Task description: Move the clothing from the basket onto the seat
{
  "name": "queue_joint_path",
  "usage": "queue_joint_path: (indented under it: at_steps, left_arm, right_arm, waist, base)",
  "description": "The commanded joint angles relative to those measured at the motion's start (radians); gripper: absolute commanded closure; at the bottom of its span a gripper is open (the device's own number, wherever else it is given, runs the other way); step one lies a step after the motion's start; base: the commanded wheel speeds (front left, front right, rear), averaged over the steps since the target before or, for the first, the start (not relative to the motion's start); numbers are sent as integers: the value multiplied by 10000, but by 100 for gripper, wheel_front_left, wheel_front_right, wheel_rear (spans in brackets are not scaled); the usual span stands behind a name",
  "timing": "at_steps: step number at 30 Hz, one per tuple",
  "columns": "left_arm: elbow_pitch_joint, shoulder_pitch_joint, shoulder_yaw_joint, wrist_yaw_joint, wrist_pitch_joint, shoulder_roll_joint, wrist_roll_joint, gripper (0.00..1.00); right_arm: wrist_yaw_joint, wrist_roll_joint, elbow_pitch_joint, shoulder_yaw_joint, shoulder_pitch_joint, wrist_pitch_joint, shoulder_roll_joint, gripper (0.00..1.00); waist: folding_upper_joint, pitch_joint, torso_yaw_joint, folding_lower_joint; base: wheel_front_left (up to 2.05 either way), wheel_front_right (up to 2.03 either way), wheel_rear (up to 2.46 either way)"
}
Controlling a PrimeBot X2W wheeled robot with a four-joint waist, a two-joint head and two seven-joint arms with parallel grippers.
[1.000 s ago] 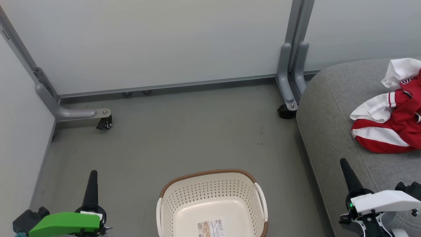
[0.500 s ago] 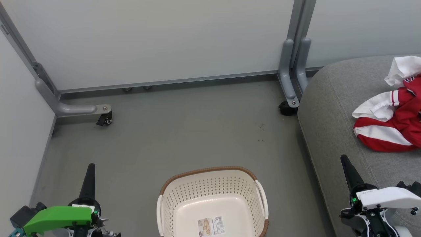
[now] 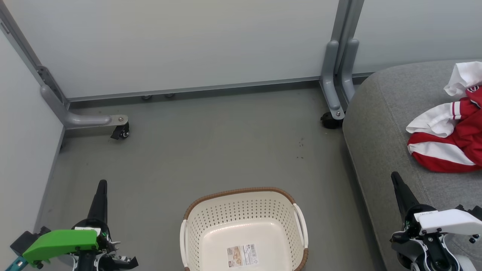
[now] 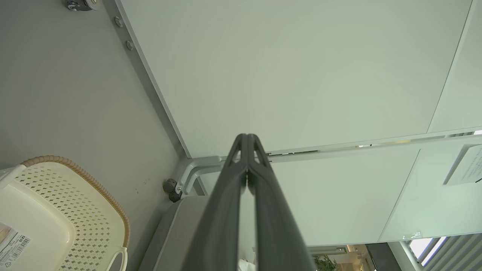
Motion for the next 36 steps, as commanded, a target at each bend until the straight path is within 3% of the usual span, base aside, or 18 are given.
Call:
queue_joint_path:
  at_steps: [1, 15, 36]
  left_arm:
    - [10, -239, 64, -45, 50, 20, -245, 100]
    - [145, -497, 194, -54, 329, -10, -1202, 100]
    - [145, -477, 257, -48, 379, -64, -1088, 100]
  right_arm:
    - [-8, 204, 20, -57, -166, 77, 7, 100]
    - [-10, 1119, 129, -234, -332, 329, 84, 100]
    - [-10, 1037, 133, -285, -329, 385, 116, 100]
  waist:
    - [0, 15, 6, 0]
    - [0, 158, 50, 0]
    - [0, 164, 52, 0]
  base:
    - [0, 0, 0]
    - [0, 0, 0]
    - [0, 0, 0]
